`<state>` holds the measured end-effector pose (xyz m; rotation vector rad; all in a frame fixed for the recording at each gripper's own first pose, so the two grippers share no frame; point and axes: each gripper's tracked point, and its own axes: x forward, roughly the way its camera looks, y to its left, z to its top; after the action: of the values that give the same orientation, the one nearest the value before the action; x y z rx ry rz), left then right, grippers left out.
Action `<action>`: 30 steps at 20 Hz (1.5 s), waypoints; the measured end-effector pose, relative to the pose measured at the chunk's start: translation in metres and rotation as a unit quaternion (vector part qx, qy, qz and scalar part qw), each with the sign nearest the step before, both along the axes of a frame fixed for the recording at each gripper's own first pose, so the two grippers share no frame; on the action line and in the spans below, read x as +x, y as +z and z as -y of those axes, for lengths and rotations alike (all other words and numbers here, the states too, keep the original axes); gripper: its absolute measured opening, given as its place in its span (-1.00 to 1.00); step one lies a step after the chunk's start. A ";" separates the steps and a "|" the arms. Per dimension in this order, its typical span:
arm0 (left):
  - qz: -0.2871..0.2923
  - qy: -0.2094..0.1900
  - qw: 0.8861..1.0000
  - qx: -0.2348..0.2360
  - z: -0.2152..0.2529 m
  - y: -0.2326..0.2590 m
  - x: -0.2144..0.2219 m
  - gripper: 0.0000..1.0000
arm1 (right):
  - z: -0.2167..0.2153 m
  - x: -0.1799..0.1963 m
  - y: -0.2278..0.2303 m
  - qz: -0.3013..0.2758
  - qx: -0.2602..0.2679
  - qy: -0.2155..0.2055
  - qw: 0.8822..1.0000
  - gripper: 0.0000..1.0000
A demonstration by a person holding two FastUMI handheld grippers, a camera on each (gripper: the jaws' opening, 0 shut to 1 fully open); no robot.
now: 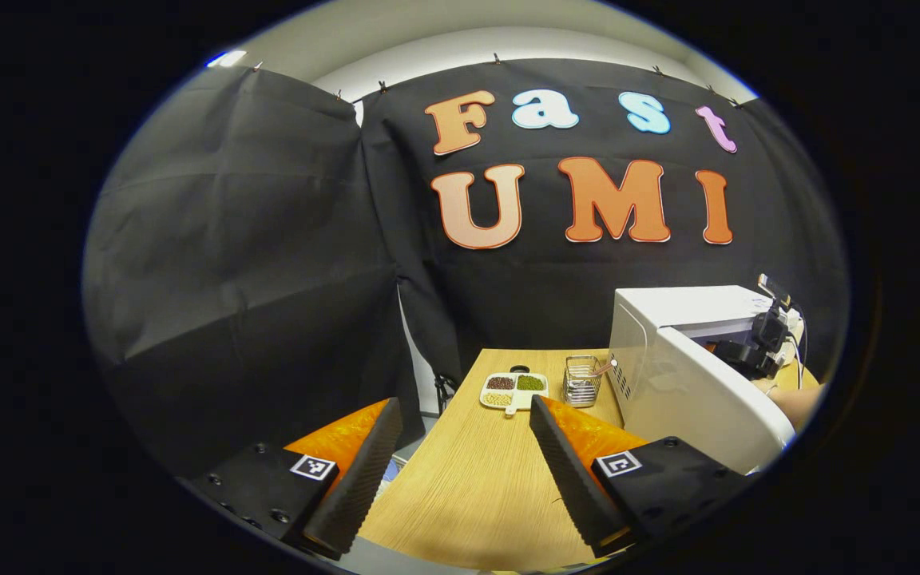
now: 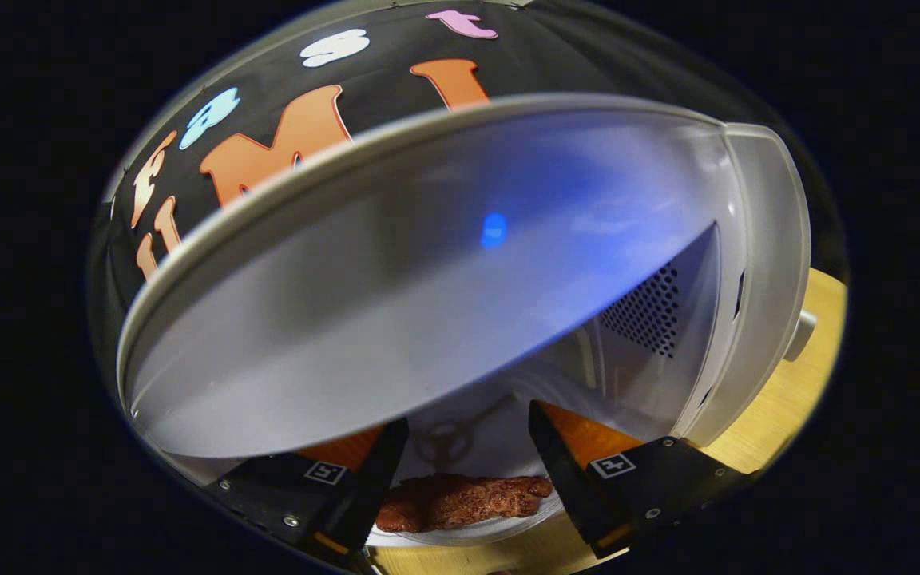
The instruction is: Open the microwave oven with the left hand, put the food in, and close the microwave oven.
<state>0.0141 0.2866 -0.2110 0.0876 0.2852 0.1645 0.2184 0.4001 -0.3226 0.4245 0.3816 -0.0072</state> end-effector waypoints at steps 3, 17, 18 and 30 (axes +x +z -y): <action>0.005 -0.006 1.000 -0.013 0.006 0.001 -0.001 1.00 | 0.007 -0.015 0.007 0.008 -0.023 0.012 1.000 0.89; 0.007 -0.089 0.995 -0.041 0.083 -0.045 -0.024 1.00 | 0.084 -0.117 0.064 0.040 -0.131 0.075 0.988 0.89; 0.002 -0.096 0.994 -0.046 0.091 -0.053 -0.027 0.94 | 0.096 -0.122 0.075 0.046 -0.136 0.074 0.987 0.89; -0.041 -0.158 0.985 -0.055 0.158 -0.119 -0.052 0.96 | 0.247 -0.172 0.202 0.103 -0.191 0.038 0.976 0.89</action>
<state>-0.0374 0.1286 -0.3297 0.0292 0.3571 -0.1695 0.0461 0.1535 -0.1206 0.0290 0.1847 0.0368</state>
